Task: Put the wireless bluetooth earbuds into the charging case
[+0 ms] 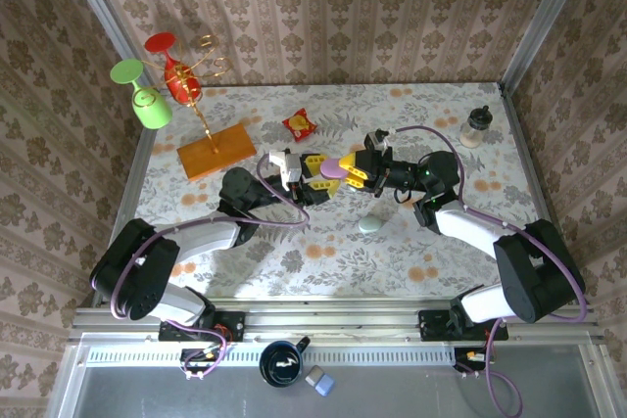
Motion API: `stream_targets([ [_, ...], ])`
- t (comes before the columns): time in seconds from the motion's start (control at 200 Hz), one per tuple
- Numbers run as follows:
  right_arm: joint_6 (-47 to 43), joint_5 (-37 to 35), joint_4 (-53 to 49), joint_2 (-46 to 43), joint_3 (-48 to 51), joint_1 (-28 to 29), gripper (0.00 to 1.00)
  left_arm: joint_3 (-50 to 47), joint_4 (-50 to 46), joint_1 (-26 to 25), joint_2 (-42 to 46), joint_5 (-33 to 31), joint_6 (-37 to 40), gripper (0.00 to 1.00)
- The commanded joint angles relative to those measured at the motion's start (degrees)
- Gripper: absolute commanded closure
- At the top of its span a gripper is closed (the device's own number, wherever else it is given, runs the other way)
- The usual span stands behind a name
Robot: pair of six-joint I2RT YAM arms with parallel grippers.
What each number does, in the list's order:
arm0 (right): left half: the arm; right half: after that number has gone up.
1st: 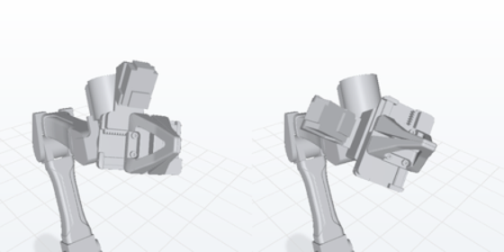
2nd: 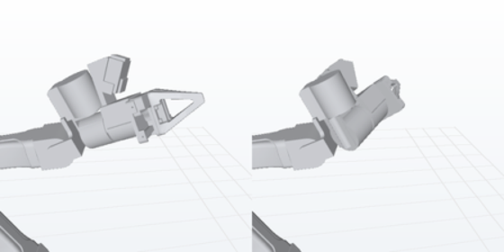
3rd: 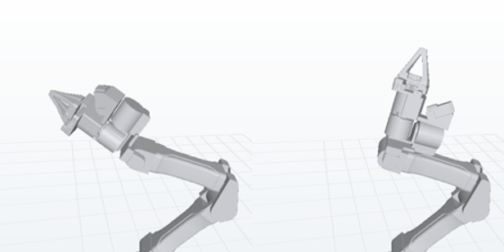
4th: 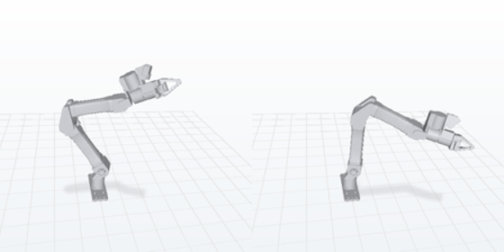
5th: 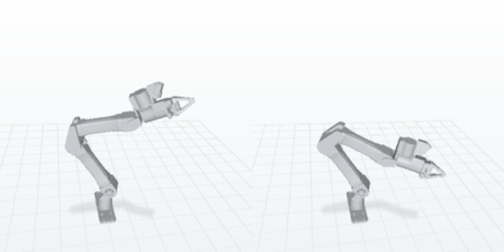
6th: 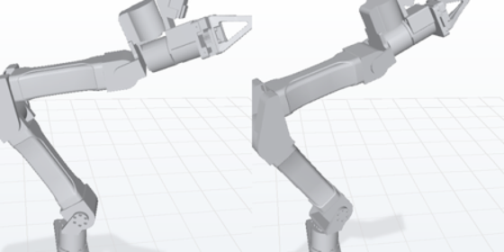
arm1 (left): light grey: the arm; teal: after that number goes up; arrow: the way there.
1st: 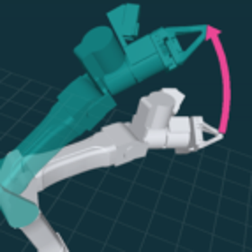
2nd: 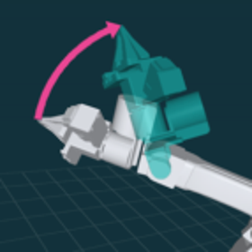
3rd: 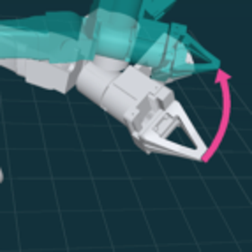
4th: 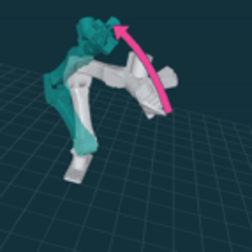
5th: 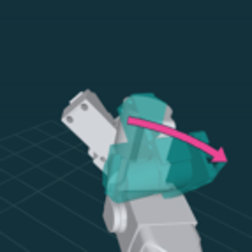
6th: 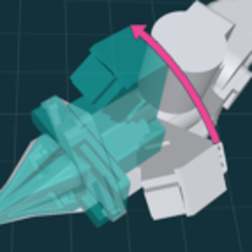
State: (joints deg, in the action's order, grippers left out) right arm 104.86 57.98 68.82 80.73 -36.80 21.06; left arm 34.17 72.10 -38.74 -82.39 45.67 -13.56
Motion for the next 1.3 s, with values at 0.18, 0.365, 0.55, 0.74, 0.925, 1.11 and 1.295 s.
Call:
stream_targets([
  [0.18,-4.6,0.6,-5.8,-2.9,-1.9,0.4,0.99,2.5,2.2,-0.3,0.5,5.6,-0.9,0.66],
  [0.365,-8.2,0.5,-10.9,-4.7,-2.7,0.2,0.87,1.6,2.2,-0.3,1.0,5.8,0.8,0.68],
  [0.55,-18.1,-0.6,-23.6,-8.8,-4.9,-0.9,0.55,0.4,2.1,0.1,1.6,5.1,1.4,0.67],
  [0.74,-40.4,-5.8,-50.0,-14.3,-11.0,-2.1,0.36,-2.4,1.9,0.9,3.6,2.1,2.7,0.67],
  [0.925,-66.3,-11.5,-72.3,-15.5,-19.7,-2.2,0.19,-6.0,1.9,2.1,5.9,-2.0,4.9,0.67],
  [1.11,-90.7,-18.2,-82.2,-16.6,-23.5,0.4,0.09,-8.6,1.8,3.2,6.1,-4.3,6.9,0.67],
  [1.295,-110.8,-30.0,-84.4,-19.7,-23.1,10.0,0.03,-8.9,1.8,3.4,6.4,-3.5,5.5,0.68],
])
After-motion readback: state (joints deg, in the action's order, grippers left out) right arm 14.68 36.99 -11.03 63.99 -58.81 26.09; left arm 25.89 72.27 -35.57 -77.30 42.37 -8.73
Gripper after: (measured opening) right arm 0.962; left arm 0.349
